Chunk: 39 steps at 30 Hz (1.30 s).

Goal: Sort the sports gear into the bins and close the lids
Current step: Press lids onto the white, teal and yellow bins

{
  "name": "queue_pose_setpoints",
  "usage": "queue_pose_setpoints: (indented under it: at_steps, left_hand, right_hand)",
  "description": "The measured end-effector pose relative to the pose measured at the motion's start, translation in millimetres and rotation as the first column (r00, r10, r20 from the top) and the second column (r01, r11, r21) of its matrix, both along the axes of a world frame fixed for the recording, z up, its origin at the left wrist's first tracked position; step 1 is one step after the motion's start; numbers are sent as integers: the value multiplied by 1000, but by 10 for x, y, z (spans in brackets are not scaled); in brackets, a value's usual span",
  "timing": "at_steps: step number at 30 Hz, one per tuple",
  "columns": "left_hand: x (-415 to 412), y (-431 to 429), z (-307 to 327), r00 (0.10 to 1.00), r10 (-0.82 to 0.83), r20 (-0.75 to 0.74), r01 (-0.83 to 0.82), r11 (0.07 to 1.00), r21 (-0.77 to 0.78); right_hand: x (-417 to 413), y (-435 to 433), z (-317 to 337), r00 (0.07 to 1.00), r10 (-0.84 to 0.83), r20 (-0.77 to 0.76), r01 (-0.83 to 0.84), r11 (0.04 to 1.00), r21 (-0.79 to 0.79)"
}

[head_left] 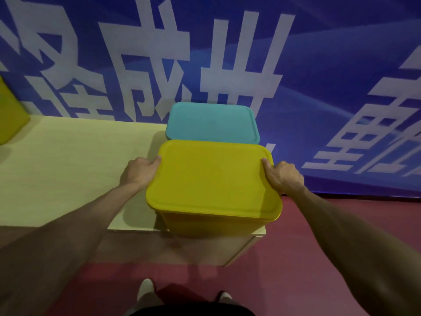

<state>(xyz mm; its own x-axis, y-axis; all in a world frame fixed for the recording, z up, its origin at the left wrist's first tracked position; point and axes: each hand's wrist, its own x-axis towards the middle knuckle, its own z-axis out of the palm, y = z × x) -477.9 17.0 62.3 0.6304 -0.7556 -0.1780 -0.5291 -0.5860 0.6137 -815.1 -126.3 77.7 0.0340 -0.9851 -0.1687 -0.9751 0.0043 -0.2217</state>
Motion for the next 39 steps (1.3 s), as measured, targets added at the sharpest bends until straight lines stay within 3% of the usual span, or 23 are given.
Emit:
queue_pose_setpoints:
  at_steps: [9,13,18,23,29,39]
  left_hand:
    - [-141,188,-55,925,-170,340,113,977,179]
    - [-243,236,-124,975,-147,169,115,975,189]
    - [-480,263,-243,998,34,-45,-35,999,-19]
    - [-582,211,-259,991,113,-66,-118,990,-73]
    - [-595,181,-284,996,90,-5,-90,994,-58]
    - [-627,162,-277,996,92,18,-91,995,-40]
  right_hand:
    - [-32,285,-109,1000,18,2,-17,998,-68]
    - [-50,323,-182,998,1,61,3,998,-65]
    - [-34,386,-203,992,35,121,-27,997,-67]
    - [-48,347,-153,983,66,172,-46,992,-114]
    - [-51,316,-230,966,25,259,5,994,-113]
    - [-55,337,-328,962,-5,272,38,993,-116]
